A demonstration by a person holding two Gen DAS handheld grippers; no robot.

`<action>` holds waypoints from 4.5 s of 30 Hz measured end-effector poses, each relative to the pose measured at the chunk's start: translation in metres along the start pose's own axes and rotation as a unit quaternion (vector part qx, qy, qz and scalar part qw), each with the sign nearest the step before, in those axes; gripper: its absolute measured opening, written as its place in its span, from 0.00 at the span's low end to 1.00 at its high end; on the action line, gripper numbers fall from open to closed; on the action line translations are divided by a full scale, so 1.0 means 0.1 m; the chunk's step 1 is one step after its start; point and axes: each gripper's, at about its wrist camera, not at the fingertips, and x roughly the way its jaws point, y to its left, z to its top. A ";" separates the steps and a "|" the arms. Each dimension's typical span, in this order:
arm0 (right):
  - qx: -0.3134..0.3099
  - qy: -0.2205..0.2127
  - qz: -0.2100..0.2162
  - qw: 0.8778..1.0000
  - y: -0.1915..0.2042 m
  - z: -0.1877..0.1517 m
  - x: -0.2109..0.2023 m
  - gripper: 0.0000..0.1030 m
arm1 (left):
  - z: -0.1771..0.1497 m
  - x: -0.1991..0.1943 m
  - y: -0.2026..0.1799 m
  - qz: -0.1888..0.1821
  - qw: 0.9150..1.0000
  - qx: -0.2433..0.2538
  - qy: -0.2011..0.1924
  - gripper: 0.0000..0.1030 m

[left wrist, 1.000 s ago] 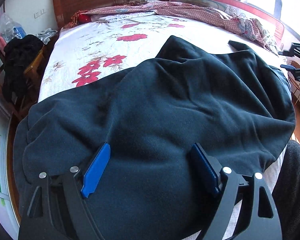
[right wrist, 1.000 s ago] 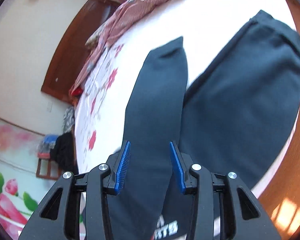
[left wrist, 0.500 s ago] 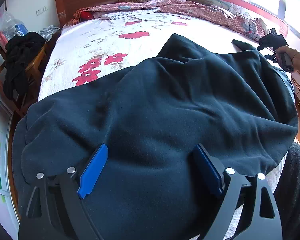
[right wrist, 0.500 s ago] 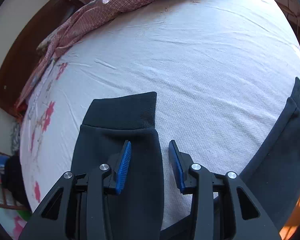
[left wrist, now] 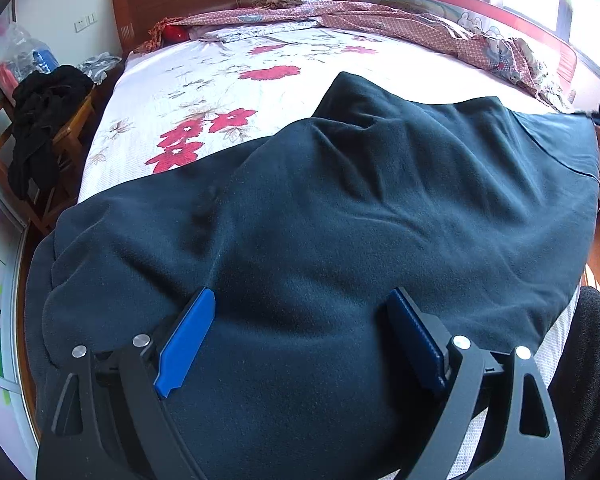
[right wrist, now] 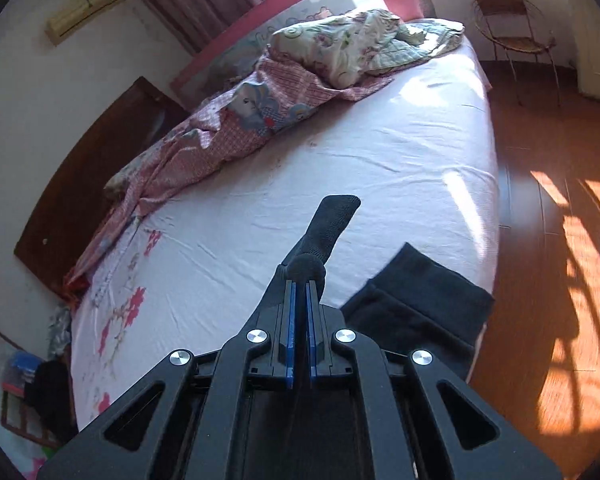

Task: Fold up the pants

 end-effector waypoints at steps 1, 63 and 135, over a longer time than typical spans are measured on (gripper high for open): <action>0.025 0.012 -0.007 1.000 -0.22 -0.09 0.08 0.04 | 0.00 0.00 0.00 0.000 1.000 0.000 0.000 0.86; -0.288 0.227 0.266 0.891 2.62 -1.84 0.15 0.58 | 0.42 -0.43 0.60 -0.008 0.997 -0.053 -0.056 0.92; -0.507 0.273 0.246 0.780 2.31 -4.32 -0.90 0.05 | 0.28 -0.30 0.36 -0.009 0.993 -0.105 0.050 0.98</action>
